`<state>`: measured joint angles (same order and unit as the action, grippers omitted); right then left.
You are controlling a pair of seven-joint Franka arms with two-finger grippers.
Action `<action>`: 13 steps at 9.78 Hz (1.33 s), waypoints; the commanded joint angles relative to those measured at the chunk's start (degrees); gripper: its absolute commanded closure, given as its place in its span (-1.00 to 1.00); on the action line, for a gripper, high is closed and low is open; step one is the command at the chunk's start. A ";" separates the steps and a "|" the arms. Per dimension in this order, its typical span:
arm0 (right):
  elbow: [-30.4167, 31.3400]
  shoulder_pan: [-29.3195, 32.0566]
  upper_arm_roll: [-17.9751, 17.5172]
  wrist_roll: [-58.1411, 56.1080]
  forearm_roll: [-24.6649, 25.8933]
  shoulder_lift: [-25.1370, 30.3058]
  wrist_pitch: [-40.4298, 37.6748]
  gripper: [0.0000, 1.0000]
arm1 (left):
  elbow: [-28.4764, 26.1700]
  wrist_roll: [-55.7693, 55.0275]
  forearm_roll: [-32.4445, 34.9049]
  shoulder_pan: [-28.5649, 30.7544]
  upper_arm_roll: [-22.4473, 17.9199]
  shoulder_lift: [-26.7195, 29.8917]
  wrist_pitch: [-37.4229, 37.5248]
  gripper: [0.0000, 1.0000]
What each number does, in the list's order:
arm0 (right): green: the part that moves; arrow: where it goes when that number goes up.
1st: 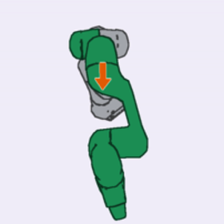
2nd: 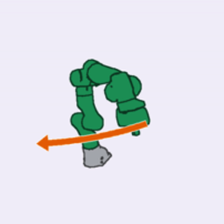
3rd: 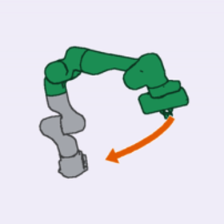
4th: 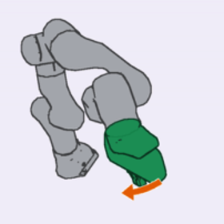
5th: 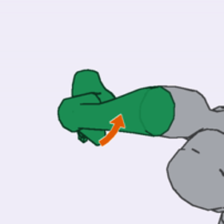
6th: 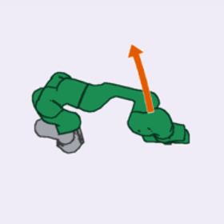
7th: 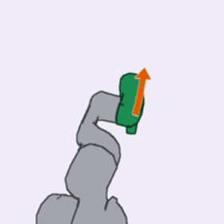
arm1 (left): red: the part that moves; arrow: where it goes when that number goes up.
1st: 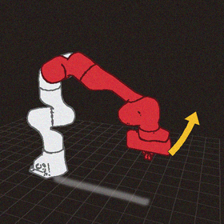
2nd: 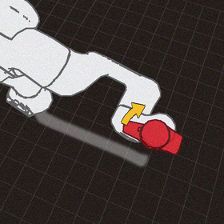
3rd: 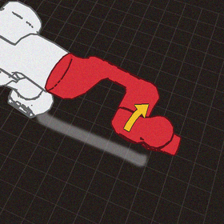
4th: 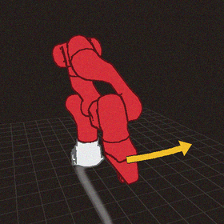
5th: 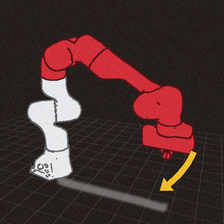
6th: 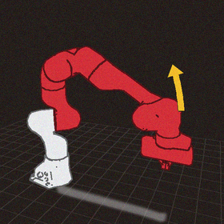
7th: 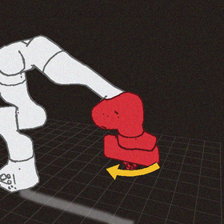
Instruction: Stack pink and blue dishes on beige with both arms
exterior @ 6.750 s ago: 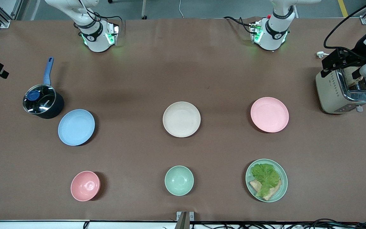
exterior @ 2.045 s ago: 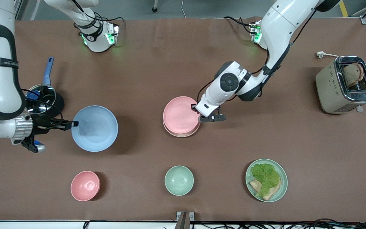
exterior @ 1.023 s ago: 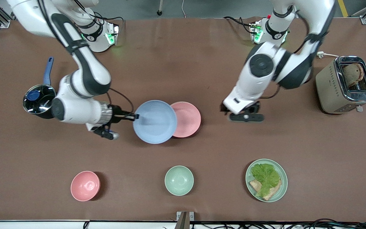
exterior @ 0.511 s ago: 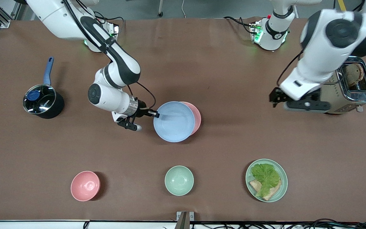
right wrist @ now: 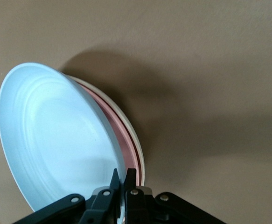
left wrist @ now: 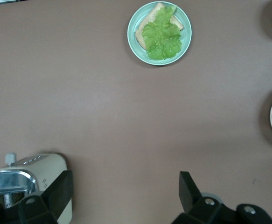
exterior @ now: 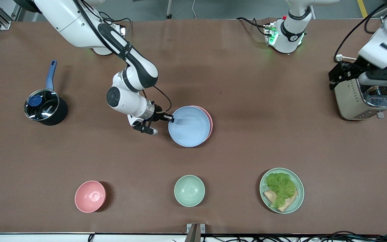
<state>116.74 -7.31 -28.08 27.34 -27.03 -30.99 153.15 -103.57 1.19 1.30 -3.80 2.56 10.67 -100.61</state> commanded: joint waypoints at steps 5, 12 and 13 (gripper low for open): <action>2.27 0.98 -1.10 0.88 0.75 1.37 1.37 0.36 | 24.56 0.48 -0.59 2.57 1.13 -10.94 17.81 -1.00; -1.23 8.72 9.75 0.96 16.42 22.33 -29.40 -1.00 | 20.61 -0.05 -0.77 2.75 1.13 -9.26 18.34 -1.00; -4.47 8.81 13.71 0.62 20.74 24.81 -36.27 -1.00 | 20.52 -0.66 -0.77 2.57 1.13 -9.18 18.34 -1.00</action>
<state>113.46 1.63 -17.95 27.38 -10.98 -10.50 122.89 -80.70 1.03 1.25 -1.63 3.22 1.12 -82.48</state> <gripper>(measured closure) 0.000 0.000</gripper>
